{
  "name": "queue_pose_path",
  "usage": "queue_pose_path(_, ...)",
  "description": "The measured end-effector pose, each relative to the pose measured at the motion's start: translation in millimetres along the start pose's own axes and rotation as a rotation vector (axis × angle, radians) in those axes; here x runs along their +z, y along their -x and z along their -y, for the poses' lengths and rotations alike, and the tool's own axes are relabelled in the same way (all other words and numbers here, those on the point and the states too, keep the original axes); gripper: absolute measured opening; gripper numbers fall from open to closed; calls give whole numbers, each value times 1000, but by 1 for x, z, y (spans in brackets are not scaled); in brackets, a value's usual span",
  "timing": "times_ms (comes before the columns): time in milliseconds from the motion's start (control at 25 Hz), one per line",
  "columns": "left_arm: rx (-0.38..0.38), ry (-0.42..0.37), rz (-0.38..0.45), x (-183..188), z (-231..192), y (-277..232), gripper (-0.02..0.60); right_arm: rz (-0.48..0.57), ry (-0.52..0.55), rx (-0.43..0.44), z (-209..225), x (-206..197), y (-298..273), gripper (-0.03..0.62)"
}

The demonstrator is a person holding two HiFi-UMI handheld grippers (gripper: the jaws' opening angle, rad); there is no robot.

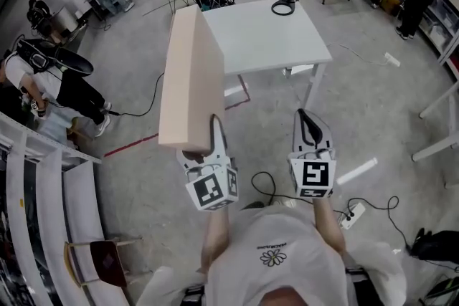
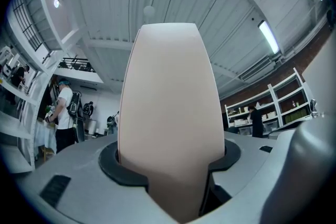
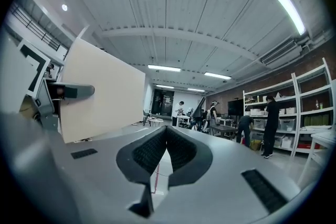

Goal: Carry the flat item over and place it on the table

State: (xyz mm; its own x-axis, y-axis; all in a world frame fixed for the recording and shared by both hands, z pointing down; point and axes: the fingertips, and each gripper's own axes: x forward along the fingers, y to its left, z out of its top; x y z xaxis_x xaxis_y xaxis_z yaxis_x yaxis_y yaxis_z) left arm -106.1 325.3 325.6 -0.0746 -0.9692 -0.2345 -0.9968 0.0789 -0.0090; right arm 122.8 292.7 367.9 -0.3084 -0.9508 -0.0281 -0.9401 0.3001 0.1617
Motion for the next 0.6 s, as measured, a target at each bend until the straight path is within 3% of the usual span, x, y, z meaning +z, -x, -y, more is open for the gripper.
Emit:
queue_pose_path(280, 1, 0, -13, -16, 16, -2, 304, -9, 22, 40, 7, -17, -3, 12)
queue_pose_path(440, 22, 20, -5, -24, 16, -19, 304, 42, 140, 66, 8, -6, -18, 12)
queue_pose_path(600, 21, 31, 16, -29, 16, -40, 304, 17, 175, 113, 3, -13, -42, 12)
